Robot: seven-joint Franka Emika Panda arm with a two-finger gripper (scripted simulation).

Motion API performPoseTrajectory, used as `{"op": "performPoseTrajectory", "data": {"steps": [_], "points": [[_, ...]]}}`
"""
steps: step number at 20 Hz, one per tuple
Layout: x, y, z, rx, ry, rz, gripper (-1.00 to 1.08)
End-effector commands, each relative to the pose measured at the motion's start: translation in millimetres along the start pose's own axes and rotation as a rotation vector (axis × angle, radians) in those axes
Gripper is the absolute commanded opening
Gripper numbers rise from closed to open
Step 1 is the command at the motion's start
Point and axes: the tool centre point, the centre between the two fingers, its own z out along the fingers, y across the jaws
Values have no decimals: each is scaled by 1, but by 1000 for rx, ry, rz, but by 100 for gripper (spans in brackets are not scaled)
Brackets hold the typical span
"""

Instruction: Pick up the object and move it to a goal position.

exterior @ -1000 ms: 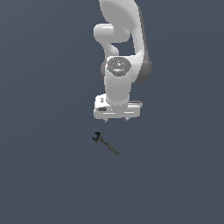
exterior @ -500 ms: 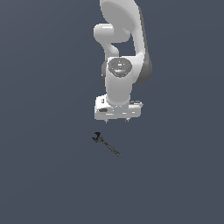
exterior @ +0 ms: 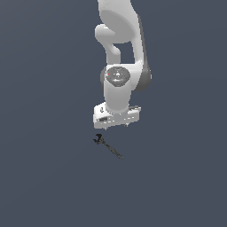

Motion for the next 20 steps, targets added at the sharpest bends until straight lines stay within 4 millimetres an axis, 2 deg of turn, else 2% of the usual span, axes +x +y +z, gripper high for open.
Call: {"op": "performPoseTrajectory", "data": {"steps": [1, 20], "points": [[5, 6, 7, -2, 2, -53, 100], [38, 51, 65, -18, 25, -479, 100]]}}
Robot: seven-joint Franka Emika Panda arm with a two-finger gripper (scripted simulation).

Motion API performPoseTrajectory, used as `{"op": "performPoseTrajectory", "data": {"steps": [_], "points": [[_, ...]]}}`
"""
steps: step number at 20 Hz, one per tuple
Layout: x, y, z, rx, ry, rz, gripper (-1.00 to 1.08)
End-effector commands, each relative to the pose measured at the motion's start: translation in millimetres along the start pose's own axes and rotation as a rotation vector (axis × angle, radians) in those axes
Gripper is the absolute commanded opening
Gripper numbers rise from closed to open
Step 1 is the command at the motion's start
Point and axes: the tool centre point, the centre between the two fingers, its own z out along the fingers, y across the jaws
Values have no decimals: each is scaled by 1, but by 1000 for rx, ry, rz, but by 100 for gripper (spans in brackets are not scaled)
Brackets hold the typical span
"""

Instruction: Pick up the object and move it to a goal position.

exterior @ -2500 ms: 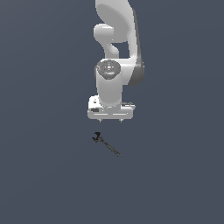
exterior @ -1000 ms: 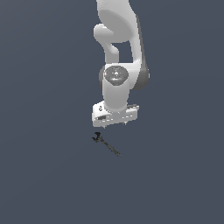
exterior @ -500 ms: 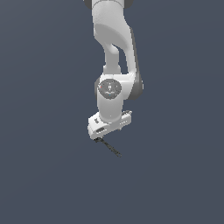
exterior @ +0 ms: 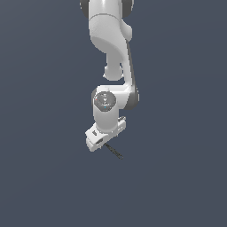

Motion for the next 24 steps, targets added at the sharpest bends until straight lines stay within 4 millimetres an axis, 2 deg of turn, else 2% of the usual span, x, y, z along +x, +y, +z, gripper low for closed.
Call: {"op": "performPoseTrajectory", "data": {"steps": [1, 15, 24], "points": [[1, 5, 5, -2, 3, -39, 100], [0, 12, 18, -4, 6, -97, 100], [0, 12, 57, -4, 6, -101, 100]]}}
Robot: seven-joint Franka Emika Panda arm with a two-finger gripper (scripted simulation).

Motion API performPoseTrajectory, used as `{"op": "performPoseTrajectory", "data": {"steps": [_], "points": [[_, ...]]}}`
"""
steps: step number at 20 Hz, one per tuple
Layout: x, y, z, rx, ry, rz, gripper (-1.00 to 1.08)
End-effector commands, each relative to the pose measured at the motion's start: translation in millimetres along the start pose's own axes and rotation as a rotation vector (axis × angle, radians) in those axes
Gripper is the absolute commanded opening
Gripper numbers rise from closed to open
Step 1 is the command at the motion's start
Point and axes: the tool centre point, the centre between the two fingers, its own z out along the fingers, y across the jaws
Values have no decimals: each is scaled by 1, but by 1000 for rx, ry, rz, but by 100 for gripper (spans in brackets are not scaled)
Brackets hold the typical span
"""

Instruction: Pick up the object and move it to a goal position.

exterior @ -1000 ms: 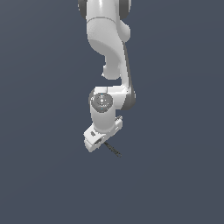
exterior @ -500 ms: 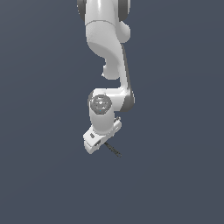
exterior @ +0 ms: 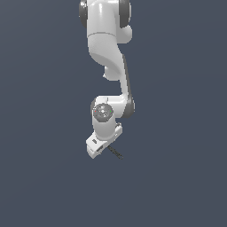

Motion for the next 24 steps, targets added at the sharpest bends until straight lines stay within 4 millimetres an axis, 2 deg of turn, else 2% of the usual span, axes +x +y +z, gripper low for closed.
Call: {"op": "performPoseTrajectory", "data": {"steps": [1, 6, 7, 16, 24], "points": [[0, 0, 10, -1, 0, -1, 100], [1, 1, 14, -1, 0, -1, 100], [1, 1, 14, -1, 0, -1, -100], [1, 1, 14, -1, 0, -1, -100], [2, -6, 2, -1, 0, -1, -100]]}}
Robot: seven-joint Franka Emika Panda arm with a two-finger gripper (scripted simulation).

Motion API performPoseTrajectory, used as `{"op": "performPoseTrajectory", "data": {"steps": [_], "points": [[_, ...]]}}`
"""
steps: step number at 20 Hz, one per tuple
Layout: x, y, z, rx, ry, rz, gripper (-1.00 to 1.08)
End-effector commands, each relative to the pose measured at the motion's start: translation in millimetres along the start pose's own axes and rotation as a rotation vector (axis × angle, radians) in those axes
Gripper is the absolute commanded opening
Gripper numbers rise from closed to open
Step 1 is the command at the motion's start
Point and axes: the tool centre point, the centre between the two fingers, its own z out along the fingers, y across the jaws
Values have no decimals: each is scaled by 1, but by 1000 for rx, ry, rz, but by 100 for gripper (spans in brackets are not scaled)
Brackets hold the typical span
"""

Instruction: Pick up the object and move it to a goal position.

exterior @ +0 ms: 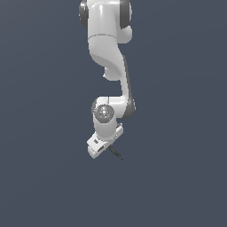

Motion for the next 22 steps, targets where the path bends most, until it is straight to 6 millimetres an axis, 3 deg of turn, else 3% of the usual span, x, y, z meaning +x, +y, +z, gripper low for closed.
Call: {"op": "performPoseTrajectory", "data": {"steps": [1, 10, 22], "points": [[2, -4, -7, -1, 1, -1, -100], [9, -37, -56, -2, 0, -1, -100], [27, -114, -172, -3, -2, -2, -100]]}}
